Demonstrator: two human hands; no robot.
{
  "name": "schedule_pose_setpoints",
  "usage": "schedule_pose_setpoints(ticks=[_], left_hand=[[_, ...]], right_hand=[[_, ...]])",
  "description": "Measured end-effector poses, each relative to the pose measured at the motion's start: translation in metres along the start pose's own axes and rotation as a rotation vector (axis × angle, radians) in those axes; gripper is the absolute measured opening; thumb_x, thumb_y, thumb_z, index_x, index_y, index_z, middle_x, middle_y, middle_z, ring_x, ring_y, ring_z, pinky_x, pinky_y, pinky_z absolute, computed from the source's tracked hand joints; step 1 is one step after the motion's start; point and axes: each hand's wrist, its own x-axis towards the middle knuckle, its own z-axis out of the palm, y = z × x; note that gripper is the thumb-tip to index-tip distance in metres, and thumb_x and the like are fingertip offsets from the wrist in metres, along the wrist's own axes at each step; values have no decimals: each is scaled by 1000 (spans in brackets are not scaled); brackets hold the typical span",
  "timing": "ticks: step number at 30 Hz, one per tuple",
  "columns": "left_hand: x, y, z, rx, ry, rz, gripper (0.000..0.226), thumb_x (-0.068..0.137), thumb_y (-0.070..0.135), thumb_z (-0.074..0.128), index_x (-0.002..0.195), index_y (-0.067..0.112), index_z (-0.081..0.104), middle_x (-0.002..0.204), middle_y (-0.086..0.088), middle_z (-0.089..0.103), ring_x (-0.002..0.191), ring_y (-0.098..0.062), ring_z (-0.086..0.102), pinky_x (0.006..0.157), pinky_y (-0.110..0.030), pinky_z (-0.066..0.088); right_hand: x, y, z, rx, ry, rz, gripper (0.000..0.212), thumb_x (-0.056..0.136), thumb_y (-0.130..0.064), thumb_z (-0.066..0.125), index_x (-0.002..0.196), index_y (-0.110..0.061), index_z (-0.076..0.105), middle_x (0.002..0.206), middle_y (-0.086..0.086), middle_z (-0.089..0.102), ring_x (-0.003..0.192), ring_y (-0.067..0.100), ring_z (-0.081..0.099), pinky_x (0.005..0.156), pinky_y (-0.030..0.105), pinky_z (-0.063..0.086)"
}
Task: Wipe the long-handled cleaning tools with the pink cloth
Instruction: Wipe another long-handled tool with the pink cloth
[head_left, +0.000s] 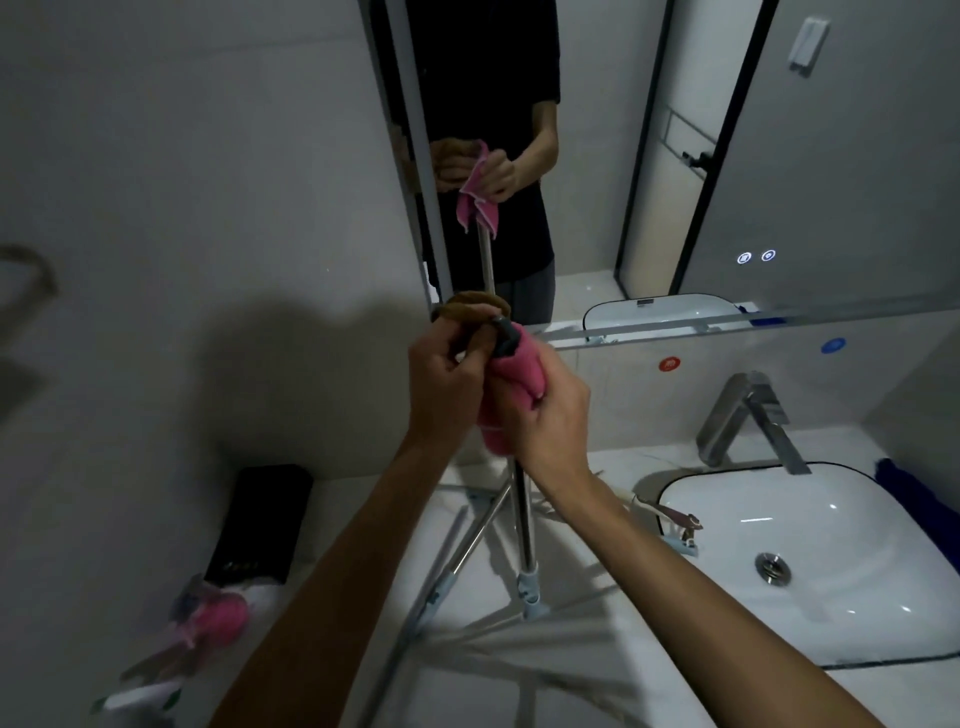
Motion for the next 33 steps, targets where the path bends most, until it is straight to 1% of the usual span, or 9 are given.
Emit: schedule_pose_setpoints(ticks=[4, 7, 11, 15, 18, 21, 26, 28, 33], left_hand=[[-16, -16, 7, 44, -43, -31, 17, 90, -2, 59, 92, 12, 67, 96, 1, 71, 92, -9, 69, 82, -21, 53], [-33, -34, 8, 94, -126, -103, 14, 92, 0, 60, 97, 10, 67, 98, 0, 72, 93, -11, 70, 83, -28, 58], [-41, -37, 10, 108, -159, -86, 17, 94, -1, 60, 106, 9, 67, 101, 1, 72, 98, -13, 71, 85, -25, 56], [-40, -31, 12, 209, -205, -53, 13, 95, 3, 59, 105, 5, 67, 100, 0, 70, 98, -11, 69, 84, -25, 58], [-40, -29, 15, 232, -169, -47, 11, 91, 9, 60, 98, 12, 69, 95, 7, 70, 93, -7, 69, 81, -24, 58], [-45, -26, 21, 196, -110, -142, 15, 92, 2, 62, 93, 15, 71, 93, 5, 72, 88, -3, 69, 78, -18, 54], [-55, -22, 25, 176, -14, -176, 16, 93, 2, 64, 98, 14, 73, 98, 3, 74, 96, -9, 70, 86, -23, 55], [-58, -20, 27, 167, 2, -174, 19, 93, 0, 62, 99, 15, 71, 101, 5, 73, 100, -10, 69, 92, -31, 57], [-63, -17, 21, 136, 96, -215, 19, 94, 7, 61, 99, 22, 72, 104, 10, 74, 107, -18, 68, 91, -50, 58]], right_hand=[[-10, 15, -9, -129, 20, 39, 33, 91, -24, 72, 120, -11, 63, 90, -2, 64, 77, 14, 63, 67, 36, 59], [-27, 27, -20, -183, -3, 110, 35, 91, -27, 73, 124, -17, 63, 95, -4, 66, 82, 14, 65, 72, 40, 60], [-40, 24, -28, -191, -4, 104, 44, 89, -40, 69, 129, -27, 59, 98, -7, 68, 86, 11, 67, 77, 28, 59], [-38, 19, -37, -197, -35, 106, 41, 89, -30, 74, 128, -22, 60, 95, -6, 67, 86, 6, 66, 76, 17, 56], [-34, 16, -45, -201, -61, 90, 40, 87, -28, 77, 124, -15, 65, 93, -2, 68, 83, 5, 66, 75, 16, 55], [-29, 13, -49, -152, -81, 102, 40, 87, -24, 77, 123, -12, 67, 95, 1, 70, 84, 8, 67, 75, 19, 56], [-40, 17, -53, 84, -163, 199, 42, 95, -2, 64, 130, -25, 60, 100, 2, 70, 82, 9, 71, 66, 20, 57], [-46, 27, -52, 115, -173, 263, 44, 95, -2, 65, 133, -22, 59, 102, 4, 70, 80, 18, 72, 59, 26, 59], [-56, 54, -55, -56, -343, 281, 27, 93, -5, 66, 118, -11, 61, 95, 3, 70, 81, 11, 71, 69, 33, 61]])
